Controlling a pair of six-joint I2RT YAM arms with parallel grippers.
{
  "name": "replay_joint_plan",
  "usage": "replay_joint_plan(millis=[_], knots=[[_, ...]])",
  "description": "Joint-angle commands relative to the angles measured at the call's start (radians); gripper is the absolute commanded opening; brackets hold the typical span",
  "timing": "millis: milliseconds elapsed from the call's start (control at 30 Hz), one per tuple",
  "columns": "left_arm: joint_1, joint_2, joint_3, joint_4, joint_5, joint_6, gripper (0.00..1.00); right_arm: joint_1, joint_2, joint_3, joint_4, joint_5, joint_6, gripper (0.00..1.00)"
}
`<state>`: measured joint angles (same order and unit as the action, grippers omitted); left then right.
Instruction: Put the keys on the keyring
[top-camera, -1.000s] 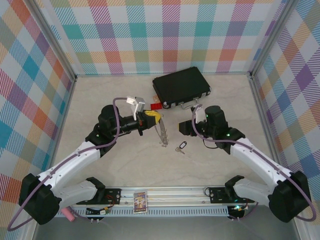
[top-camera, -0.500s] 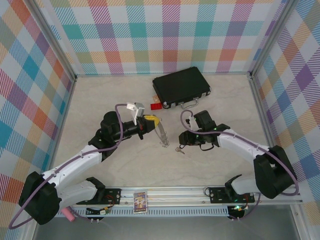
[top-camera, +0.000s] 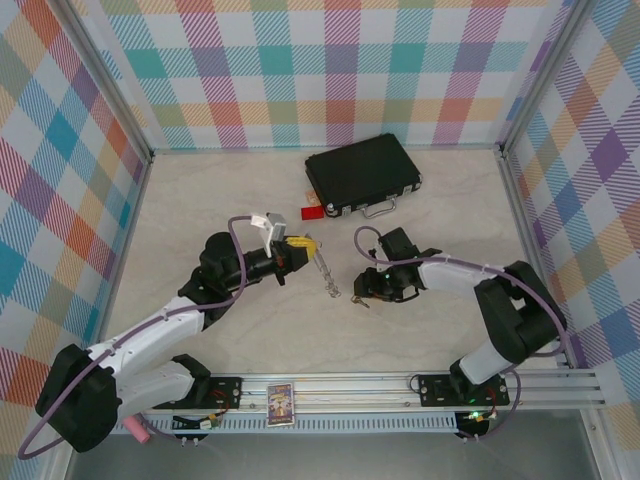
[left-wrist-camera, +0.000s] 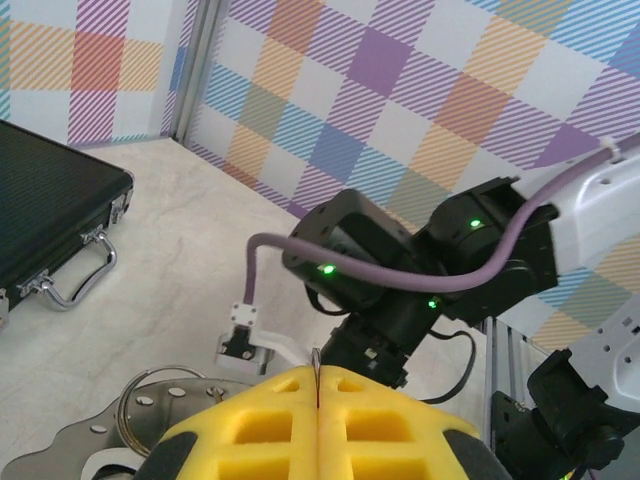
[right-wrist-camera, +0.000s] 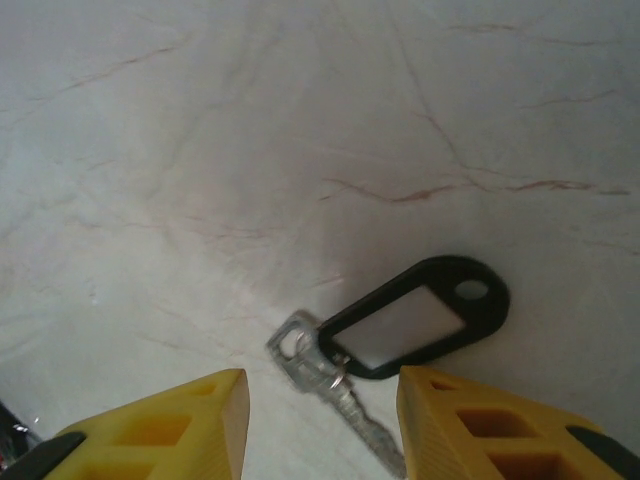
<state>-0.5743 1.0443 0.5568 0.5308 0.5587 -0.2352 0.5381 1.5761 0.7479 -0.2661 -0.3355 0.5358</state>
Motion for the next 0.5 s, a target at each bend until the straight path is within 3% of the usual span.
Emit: replay_joint_plan(millis=[0,300,467], knots=[[0.004,-0.037,-0.011,0.085,-0.005,-0.009,0.0,0.008,0.051,0.073,0.013,0.031,-0.003,0.43],[0.004,-0.014,-0.014,0.09,-0.016,-0.005,0.0,0.002,0.204,0.261,-0.025,0.061,-0.109,0.44],[0.004,-0.005,-0.014,0.093,-0.021,-0.001,0.0,0.0,0.201,0.312,-0.071,0.071,-0.14,0.44]])
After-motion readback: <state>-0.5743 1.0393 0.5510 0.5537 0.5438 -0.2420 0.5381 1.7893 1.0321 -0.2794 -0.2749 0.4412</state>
